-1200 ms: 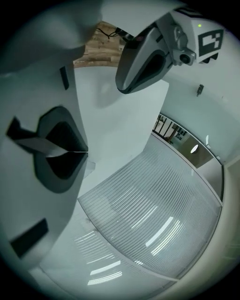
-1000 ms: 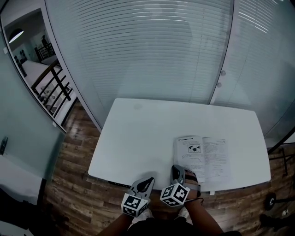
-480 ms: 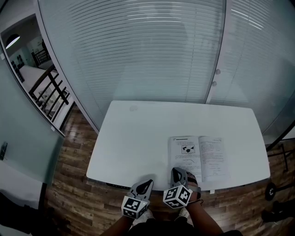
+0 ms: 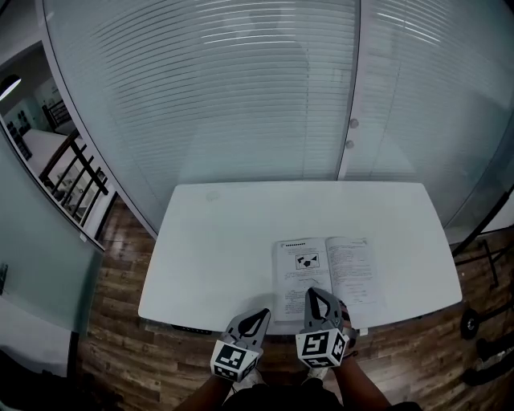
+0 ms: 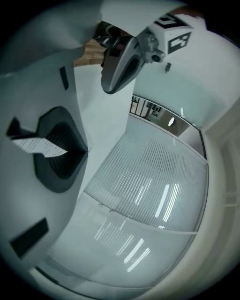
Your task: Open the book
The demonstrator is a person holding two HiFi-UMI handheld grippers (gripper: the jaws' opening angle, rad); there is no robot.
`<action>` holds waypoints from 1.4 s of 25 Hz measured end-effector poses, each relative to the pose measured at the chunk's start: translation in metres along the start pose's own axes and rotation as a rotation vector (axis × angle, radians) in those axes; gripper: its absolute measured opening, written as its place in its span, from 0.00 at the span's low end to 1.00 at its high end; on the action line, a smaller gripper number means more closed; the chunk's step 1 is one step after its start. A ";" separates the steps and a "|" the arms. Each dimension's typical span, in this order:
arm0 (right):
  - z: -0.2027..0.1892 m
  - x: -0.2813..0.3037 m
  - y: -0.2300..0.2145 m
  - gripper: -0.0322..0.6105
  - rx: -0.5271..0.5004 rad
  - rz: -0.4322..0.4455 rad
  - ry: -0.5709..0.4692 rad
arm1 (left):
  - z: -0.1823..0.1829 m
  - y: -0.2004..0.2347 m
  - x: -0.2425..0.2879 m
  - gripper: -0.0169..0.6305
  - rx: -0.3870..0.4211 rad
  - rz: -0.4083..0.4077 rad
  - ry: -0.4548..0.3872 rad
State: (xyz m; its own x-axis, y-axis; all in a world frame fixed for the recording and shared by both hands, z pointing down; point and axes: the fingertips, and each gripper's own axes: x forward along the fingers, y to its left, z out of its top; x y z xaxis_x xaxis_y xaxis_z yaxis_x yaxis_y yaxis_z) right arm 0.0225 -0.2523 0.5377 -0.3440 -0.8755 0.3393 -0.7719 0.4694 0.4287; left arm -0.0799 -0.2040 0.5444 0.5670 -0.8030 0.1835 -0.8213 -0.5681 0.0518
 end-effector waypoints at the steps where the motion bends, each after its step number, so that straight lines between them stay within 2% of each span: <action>1: -0.003 -0.002 -0.007 0.06 0.058 0.018 -0.004 | 0.003 0.000 0.003 0.05 -0.007 0.006 -0.004; 5: -0.022 -0.010 -0.040 0.06 0.250 0.034 -0.013 | 0.016 -0.007 0.014 0.05 0.021 0.013 -0.021; 8: -0.024 -0.021 -0.062 0.06 0.329 0.024 -0.041 | 0.020 -0.014 0.024 0.05 0.007 0.000 -0.024; 14: -0.035 -0.038 -0.087 0.05 0.344 -0.023 -0.061 | 0.023 -0.024 0.046 0.05 -0.057 -0.019 -0.030; 28: -0.050 -0.058 -0.129 0.05 0.478 -0.108 -0.120 | 0.048 -0.037 0.065 0.05 0.043 -0.017 -0.041; 35: -0.057 -0.059 -0.134 0.05 0.477 -0.124 -0.114 | 0.043 -0.034 0.068 0.05 0.049 -0.007 -0.033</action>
